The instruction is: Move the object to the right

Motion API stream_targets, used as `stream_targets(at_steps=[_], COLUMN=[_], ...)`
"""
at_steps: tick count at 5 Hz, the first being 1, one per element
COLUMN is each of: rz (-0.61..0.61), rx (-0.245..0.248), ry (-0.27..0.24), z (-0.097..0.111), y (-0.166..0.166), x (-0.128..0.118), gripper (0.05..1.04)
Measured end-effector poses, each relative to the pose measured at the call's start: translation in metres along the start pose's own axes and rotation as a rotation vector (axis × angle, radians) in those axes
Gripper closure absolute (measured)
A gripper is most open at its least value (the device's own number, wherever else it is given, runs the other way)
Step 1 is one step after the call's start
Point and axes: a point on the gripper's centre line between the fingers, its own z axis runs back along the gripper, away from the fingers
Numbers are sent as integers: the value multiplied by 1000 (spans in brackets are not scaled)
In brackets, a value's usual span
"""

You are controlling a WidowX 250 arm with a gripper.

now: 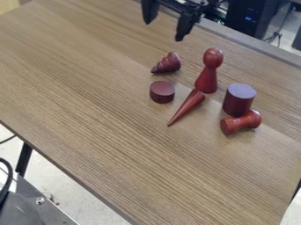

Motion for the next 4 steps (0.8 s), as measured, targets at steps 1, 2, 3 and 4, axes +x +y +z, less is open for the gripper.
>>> stream_targets(at_steps=[1, 2, 3, 4], rz=[-38, -72, -96, -119], rx=[2, -16, -46, -62], ry=[4, -1, 23, 35], z=[5, 8, 2, -1], y=[-13, -28, -42, -55], x=[2, 10, 14, 19], gripper=[82, 82, 82, 82])
